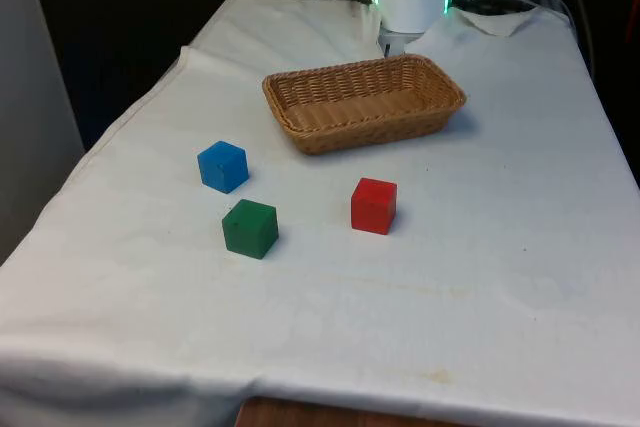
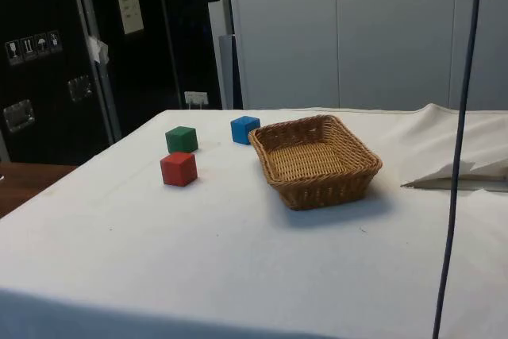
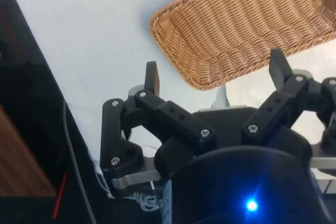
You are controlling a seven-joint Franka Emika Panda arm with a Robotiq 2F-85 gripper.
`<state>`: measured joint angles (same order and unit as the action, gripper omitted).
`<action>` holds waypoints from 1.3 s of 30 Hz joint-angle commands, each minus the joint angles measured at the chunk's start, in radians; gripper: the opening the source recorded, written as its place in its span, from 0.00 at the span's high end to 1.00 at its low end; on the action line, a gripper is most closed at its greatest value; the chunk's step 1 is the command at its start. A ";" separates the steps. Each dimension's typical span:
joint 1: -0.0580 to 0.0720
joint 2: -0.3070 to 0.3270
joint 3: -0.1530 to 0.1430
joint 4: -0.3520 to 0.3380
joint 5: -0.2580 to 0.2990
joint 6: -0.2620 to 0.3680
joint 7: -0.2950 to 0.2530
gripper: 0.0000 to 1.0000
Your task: Pick up exactly two blocks and place them into the basket.
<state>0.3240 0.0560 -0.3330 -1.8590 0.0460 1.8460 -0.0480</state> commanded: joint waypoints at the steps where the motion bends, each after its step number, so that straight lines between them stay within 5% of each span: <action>1: 0.000 0.016 0.001 0.017 0.005 -0.004 -0.002 0.00; 18: -0.002 0.172 0.001 0.192 0.028 -0.021 -0.017 0.00; 25: -0.009 0.285 0.004 0.317 0.056 -0.038 -0.027 0.00; 35: -0.005 0.328 0.001 0.321 0.054 0.001 -0.039 0.00; 39: -0.002 0.313 0.004 0.266 0.058 0.065 -0.048 0.00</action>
<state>0.3210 0.3750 -0.3290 -1.5930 0.1000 1.9020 -0.0950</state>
